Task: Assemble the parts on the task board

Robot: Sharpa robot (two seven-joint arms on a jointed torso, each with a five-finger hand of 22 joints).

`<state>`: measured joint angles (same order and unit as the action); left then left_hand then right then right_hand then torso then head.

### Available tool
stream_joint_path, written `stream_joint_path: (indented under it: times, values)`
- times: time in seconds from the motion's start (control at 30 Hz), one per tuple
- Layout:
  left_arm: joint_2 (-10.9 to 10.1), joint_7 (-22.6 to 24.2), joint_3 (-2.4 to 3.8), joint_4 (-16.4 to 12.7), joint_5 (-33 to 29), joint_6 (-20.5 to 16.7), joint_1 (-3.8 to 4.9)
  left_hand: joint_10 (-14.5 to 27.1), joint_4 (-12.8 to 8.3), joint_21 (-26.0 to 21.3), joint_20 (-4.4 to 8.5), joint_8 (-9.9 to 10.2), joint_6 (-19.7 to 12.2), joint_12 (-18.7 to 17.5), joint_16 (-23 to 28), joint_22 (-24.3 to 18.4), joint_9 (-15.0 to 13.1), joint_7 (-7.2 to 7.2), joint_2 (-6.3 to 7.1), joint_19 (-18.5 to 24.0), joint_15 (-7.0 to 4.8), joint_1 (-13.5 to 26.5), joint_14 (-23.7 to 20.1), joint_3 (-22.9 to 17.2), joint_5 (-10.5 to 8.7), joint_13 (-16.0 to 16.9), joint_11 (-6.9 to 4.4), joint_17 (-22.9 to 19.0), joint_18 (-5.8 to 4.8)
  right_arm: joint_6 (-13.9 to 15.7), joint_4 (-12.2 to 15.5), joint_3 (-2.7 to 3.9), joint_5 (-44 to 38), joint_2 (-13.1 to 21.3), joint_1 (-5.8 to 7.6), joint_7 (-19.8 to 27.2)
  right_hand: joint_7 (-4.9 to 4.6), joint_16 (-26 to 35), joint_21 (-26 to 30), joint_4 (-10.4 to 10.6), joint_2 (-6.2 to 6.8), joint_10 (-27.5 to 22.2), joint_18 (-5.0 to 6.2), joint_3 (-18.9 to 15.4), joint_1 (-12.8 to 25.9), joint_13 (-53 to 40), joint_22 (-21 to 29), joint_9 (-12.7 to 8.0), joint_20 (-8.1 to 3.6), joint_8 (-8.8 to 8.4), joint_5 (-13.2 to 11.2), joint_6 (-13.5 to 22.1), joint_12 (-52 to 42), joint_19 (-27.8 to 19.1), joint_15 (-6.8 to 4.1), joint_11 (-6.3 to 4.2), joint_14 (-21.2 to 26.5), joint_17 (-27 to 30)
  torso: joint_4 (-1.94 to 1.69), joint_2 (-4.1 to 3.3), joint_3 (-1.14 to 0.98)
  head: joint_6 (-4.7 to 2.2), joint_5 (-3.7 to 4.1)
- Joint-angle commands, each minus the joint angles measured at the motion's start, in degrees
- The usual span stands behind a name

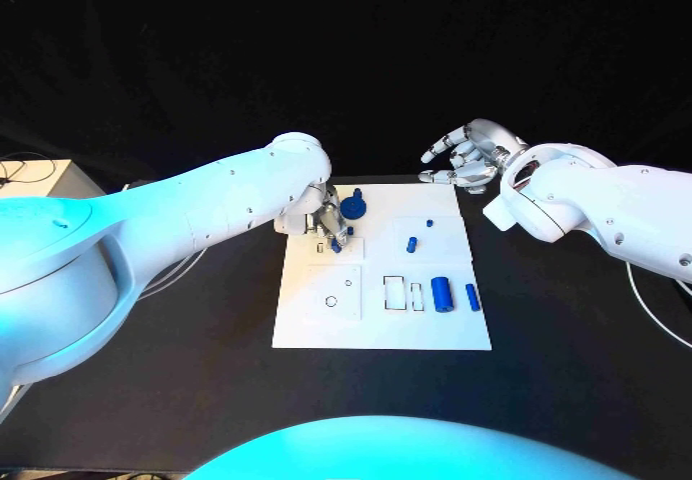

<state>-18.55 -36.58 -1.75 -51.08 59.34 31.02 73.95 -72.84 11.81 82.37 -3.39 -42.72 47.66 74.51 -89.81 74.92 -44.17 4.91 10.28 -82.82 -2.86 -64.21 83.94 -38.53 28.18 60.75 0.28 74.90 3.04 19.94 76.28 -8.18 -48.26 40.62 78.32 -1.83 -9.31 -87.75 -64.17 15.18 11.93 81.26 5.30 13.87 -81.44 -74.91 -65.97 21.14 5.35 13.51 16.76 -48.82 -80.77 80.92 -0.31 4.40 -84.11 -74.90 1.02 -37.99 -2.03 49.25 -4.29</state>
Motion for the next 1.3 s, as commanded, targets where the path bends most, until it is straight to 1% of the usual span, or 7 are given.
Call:
stream_joint_path:
  times: [0.03,0.17,0.33,0.57,0.77,1.0,1.3]
  values:
    - [-0.11,-0.07,-0.13,-0.36,-0.44,-0.2,-0.32,-0.25,-12.97,0.31,0.18,-0.15,0.34,0.12,-0.19,2.96,-0.13,-0.24,-0.48,-0.43,-0.31,0.1,6.06,-12.9,0.33,-0.05,-0.03,15.1,-0.01,-0.76,0.08,0.03,-0.51,0.04,-0.01,0.38,0.03,0.28,0.2,0.06,0.15,-0.38,0.47,0.33,0.35,-4.43,0.05,0.09,0.11,0.19,0.18,0.48,0.24,-0.44,0.09,-0.12,-4.55,-9.36,-0.07,0.0,-0.03,0.08,0.03]
    - [-0.66,-0.04,-0.12,-1.14,-0.79,-0.93,-0.35,-0.26,-12.99,0.31,0.19,-0.16,0.36,0.11,-0.19,2.96,-0.17,-0.25,-0.47,-0.44,-0.33,0.11,6.06,-12.93,0.38,-0.06,-0.05,15.1,-0.01,-0.75,0.1,0.03,-0.51,0.12,-0.01,0.37,0.03,0.28,0.2,0.06,0.15,-0.38,0.47,0.33,0.35,-4.43,0.05,0.09,0.11,0.19,0.18,0.48,0.24,-0.44,0.09,-0.12,-4.55,-9.36,-0.02,0.01,0.0,0.17,0.09]
    - [-1.69,0.06,-0.11,-2.64,-1.27,-2.53,-0.41,-0.4,-13.04,0.37,0.23,-0.19,0.41,0.2,-0.19,3.05,-0.28,-0.29,-0.42,-0.5,-0.37,0.17,6.06,-13.03,0.51,0.13,-0.08,15.1,-0.03,-0.74,0.13,0.03,-0.52,0.3,-0.01,0.35,0.03,0.28,0.2,0.06,0.15,-0.38,0.47,0.33,0.35,-4.43,0.05,0.09,0.11,0.19,0.18,0.48,0.24,-0.44,0.09,-0.12,-4.55,-9.36,-0.11,0.04,-0.03,0.22,0.12]
    - [-4.25,0.35,0.14,-6.18,-1.7,-7.81,-0.6,-0.58,-13.07,0.44,0.3,-0.28,0.52,0.28,-0.19,3.16,-0.48,-0.35,-0.31,-0.58,-0.44,0.32,6.06,-13.18,0.69,0.3,-0.15,15.1,-0.06,-0.77,0.17,0.03,-0.53,0.52,-0.02,0.36,0.03,0.28,0.2,0.06,0.15,-0.38,0.47,0.33,0.35,-4.43,0.05,0.09,0.11,0.19,0.18,0.48,0.24,-0.44,0.09,-0.12,-4.55,-9.36,-0.13,0.05,0.01,0.29,0.17]
    - [-5.85,0.52,0.24,-8.33,-2.32,-11.37,-0.63,-0.83,-13.08,0.62,0.37,-0.36,0.62,0.42,-0.19,3.45,-0.68,-0.43,-0.19,-0.77,-0.5,0.47,6.06,-13.29,0.77,0.56,-0.22,15.1,-0.13,-0.79,0.15,0.02,-0.53,0.64,-0.03,0.38,0.03,0.28,0.2,0.06,0.15,-0.38,0.47,0.33,0.35,-4.43,0.05,0.09,0.11,0.19,0.18,0.48,0.24,-0.44,0.09,-0.12,-4.55,-9.36,-0.17,0.11,-0.07,0.28,0.13]
    - [-6.67,0.63,0.28,-9.76,-2.84,-13.89,-0.69,-1.1,-13.07,0.77,0.46,-0.45,0.72,0.57,-0.19,3.69,-0.9,-0.52,-0.1,-0.94,-0.59,0.64,6.06,-13.46,0.88,0.82,-0.3,15.1,-0.18,-0.85,0.11,0.02,-0.53,0.67,-0.06,0.38,0.03,0.28,0.2,0.06,0.15,-0.38,0.47,0.33,0.35,-4.43,0.05,0.09,0.11,0.19,0.18,0.48,0.24,-0.44,0.09,-0.12,-4.55,-9.36,-0.07,0.03,0.03,0.26,-0.02]
    - [-7.12,0.68,0.29,-10.95,-2.88,-15.71,-0.9,-1.36,-13.07,0.92,0.55,-0.52,0.8,0.72,-0.19,3.92,-1.12,-0.61,0.03,-1.09,-0.68,0.8,6.06,-13.66,1.08,1.09,-0.4,15.1,-0.24,-0.91,0.03,0.02,-0.53,0.72,-0.12,0.33,0.03,0.28,0.2,0.06,0.15,-0.38,0.47,0.33,0.35,-4.43,0.05,0.09,0.11,0.19,0.18,0.48,0.24,-0.44,0.09,-0.12,-4.55,-9.36,-0.03,0.0,-0.07,0.39,-0.15]
